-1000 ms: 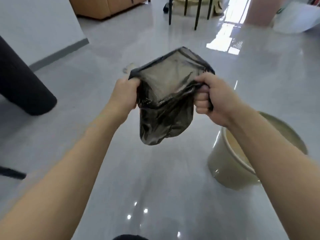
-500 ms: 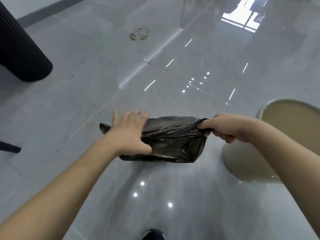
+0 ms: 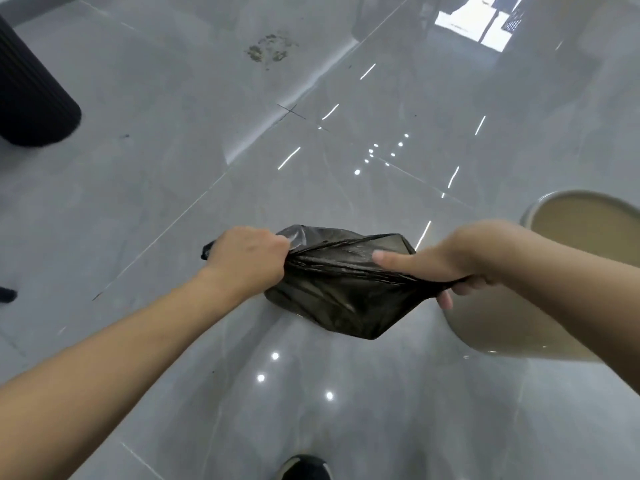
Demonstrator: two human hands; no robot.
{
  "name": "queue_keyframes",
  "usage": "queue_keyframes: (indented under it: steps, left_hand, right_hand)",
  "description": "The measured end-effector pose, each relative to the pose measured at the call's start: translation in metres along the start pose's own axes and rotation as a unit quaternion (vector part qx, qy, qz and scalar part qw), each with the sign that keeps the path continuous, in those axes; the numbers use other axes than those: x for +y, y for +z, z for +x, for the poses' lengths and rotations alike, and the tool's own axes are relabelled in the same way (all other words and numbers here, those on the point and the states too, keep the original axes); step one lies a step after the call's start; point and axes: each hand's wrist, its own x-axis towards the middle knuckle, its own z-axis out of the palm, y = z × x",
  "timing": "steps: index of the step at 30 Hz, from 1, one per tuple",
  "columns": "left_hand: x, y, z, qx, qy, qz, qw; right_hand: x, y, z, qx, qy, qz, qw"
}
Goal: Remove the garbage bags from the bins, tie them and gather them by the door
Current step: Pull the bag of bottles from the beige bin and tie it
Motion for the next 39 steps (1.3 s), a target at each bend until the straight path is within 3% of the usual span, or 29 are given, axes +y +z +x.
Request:
queue_keyframes:
  steps: [3,5,8,10,13,16,17,18,20,21,24,27,30,32,34,36,39]
  left_hand:
    - [-0.013,-0.008,-0.005,-0.026,-0.024,0.013,0.999]
    - [-0.006,-0.02,-0.015,-0.074,-0.024,0.051,0.996]
    - [0.012,-0.029,-0.026,-0.173,-0.019,0.132,0.976]
    - [0.02,-0.024,-0.027,-0.24,-0.003,0.219,0.946]
    - [0.021,-0.029,-0.024,-0.313,-0.032,0.266,0.911]
    - [0.018,-0.043,-0.02,-0.271,-0.052,0.22,0.936]
    - [0.018,-0.046,-0.019,-0.24,-0.063,0.206,0.947]
    - [0.019,-0.048,-0.02,-0.218,-0.078,0.187,0.955]
    - [0.022,-0.045,-0.024,-0.203,-0.11,0.117,0.966]
    - [0.024,-0.042,-0.025,-0.191,-0.127,0.067,0.971]
    - [0.03,-0.034,-0.026,-0.124,-0.145,-0.064,0.979]
    - [0.052,-0.034,-0.032,-0.151,-0.101,-0.098,0.979]
    - [0.064,-0.036,-0.027,-0.136,-0.082,-0.07,0.985]
    - [0.063,-0.033,-0.024,-0.109,-0.083,-0.048,0.989]
    - [0.062,-0.035,-0.029,-0.086,-0.085,-0.026,0.992]
    - [0.063,-0.04,-0.04,-0.072,-0.058,0.016,0.996]
    - [0.074,-0.056,-0.058,-0.027,0.026,0.048,0.998]
  right_hand:
    - [0.021,-0.012,0.003,-0.092,-0.052,0.163,0.981]
    - [0.035,-0.014,0.009,-0.111,-0.105,0.299,0.942]
    - [0.044,-0.014,0.011,-0.142,-0.198,0.501,0.83]
    - [0.041,-0.011,0.006,-0.147,-0.262,0.583,0.755]
    - [0.026,-0.011,-0.008,-0.136,-0.348,0.674,0.637]
    - [0.013,-0.013,-0.017,-0.158,-0.414,0.763,0.471]
    - [0.008,-0.011,-0.017,-0.169,-0.425,0.773,0.439]
    - [0.003,-0.007,-0.016,-0.172,-0.424,0.772,0.44]
    - [-0.003,0.003,-0.011,-0.16,-0.397,0.762,0.485]
    - [-0.002,0.005,-0.01,-0.158,-0.396,0.77,0.475]
    - [0.012,-0.006,-0.007,-0.152,-0.443,0.813,0.347]
    - [0.014,-0.012,-0.01,-0.176,-0.452,0.83,0.275]
    - [0.009,-0.01,-0.005,-0.138,-0.418,0.878,0.186]
    - [0.005,-0.013,-0.004,-0.095,-0.408,0.891,0.174]
    - [0.001,-0.016,0.0,-0.06,-0.402,0.893,0.194]
    - [-0.005,-0.02,0.004,-0.007,-0.394,0.883,0.255]
    - [-0.018,-0.024,0.013,0.075,-0.398,0.831,0.382]
